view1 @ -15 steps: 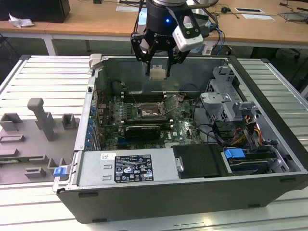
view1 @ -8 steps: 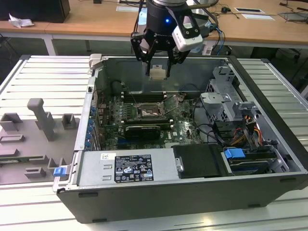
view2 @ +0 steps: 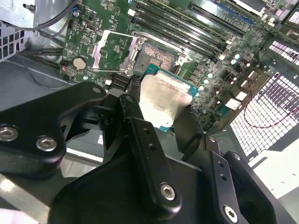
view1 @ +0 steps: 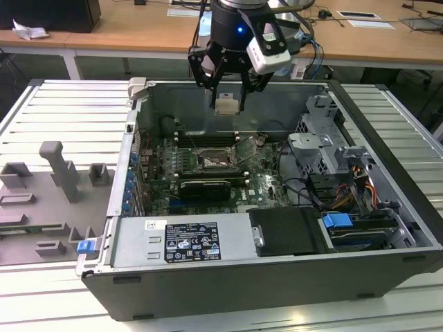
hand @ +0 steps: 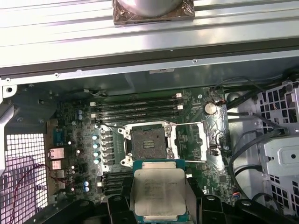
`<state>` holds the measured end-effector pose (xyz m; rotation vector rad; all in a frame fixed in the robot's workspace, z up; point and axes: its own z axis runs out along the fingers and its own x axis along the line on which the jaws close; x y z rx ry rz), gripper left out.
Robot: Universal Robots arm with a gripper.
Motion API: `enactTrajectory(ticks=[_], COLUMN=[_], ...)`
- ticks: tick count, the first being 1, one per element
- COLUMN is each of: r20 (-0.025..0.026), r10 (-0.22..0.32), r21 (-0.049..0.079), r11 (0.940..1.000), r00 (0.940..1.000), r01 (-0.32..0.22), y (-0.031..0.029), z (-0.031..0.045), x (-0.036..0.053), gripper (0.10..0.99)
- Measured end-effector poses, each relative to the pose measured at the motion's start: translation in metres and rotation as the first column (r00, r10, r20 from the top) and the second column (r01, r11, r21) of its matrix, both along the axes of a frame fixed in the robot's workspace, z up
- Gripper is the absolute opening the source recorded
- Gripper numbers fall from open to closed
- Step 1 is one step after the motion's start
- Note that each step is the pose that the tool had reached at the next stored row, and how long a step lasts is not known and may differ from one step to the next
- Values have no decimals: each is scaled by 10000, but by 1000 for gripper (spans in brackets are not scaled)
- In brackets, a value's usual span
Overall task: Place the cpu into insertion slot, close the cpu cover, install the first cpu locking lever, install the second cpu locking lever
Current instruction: 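Place the cpu into insertion slot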
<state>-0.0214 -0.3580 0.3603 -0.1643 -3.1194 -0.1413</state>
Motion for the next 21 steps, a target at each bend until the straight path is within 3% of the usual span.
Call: enactTrajectory(ticks=[21], r20=[0], r10=[-546], r21=[0], r11=[9985], r00=[9985], r01=[546], y=[0], z=[0], x=[0], gripper=[529])
